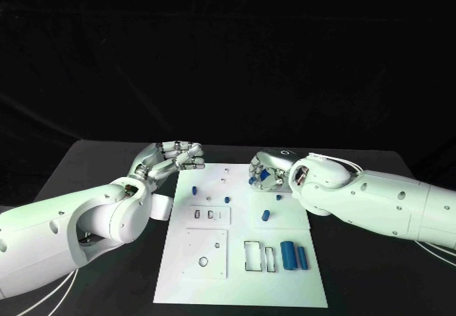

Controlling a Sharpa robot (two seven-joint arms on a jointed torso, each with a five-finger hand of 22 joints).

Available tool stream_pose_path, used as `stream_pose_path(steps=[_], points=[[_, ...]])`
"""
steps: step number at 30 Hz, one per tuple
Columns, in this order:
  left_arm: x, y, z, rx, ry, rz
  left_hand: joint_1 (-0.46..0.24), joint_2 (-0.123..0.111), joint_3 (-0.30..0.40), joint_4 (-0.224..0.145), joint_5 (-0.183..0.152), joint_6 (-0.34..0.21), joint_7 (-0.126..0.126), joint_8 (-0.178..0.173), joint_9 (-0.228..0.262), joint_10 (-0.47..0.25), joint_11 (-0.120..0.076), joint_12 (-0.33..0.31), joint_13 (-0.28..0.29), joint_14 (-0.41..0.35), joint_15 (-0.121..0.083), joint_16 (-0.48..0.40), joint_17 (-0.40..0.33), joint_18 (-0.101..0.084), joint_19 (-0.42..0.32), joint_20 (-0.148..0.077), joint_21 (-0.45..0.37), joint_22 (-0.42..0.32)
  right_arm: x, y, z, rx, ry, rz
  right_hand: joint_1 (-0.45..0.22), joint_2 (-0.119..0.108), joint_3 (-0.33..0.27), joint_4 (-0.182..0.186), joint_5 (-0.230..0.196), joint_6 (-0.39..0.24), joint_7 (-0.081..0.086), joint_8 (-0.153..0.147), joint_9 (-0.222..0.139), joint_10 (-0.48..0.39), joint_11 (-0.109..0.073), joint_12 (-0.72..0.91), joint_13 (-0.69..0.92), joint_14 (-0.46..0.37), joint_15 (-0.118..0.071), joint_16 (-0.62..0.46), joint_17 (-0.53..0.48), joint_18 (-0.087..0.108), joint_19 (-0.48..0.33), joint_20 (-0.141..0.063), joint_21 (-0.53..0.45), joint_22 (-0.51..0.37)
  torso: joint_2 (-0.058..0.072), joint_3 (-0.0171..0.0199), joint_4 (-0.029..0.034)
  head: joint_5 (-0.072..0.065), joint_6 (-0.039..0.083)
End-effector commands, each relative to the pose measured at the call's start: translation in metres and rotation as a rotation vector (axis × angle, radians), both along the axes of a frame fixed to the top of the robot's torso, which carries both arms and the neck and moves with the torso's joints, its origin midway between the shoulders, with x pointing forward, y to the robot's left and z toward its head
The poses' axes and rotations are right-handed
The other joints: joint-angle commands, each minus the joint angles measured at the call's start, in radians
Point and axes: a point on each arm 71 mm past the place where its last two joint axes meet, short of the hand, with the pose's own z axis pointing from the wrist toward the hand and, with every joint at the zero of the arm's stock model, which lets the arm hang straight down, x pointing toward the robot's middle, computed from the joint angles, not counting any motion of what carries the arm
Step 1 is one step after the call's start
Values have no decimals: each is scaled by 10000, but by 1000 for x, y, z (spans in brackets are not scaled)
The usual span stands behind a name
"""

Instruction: Assemble the parts on the task board

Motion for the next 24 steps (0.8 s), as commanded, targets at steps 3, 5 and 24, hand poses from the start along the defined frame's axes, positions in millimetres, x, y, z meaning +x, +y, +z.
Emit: stream_pose_path(steps=[3,5,24], points=[[1,0,1,-93,-9,-80,96,-3,-45,-1,-69,-57,15,-55,13,-51,46,-63,-3,-51,11,-50,8,172,-6,51,-69,-12,4,4,13,581,-737,-498,5,89,60,18,18,88,-26,77,41,72,-9,62,12,393,-57,65,44,-195,76,-26,77,40,-3,-5,15,-33,93],[1,0,1,-91,-6,-71,96,-3,-45,-1,-69,-57,15,-55,13,-51,46,-63,-3,-51,11,-50,8,172,-6,51,-69,-12,7,6,15,628,-836,-553,5,89,60,18,18,88,-26,77,41,72,-9,62,12,393,-57,65,44,-195,76,-26,77,40,4,-8,22,-31,126],[0,-5,2,-153,-1,-218,141,9,-47,-23,-88,-64,15,-63,27,-55,43,-75,-1,-49,9,-60,31,175,-3,52,-77,-20,25,51,10,843,-1104,-418,-45,79,83,84,-17,59,-28,78,79,55,-6,20,4,409,-62,109,102,-206,102,-38,107,92,129,-63,187,-44,145]])
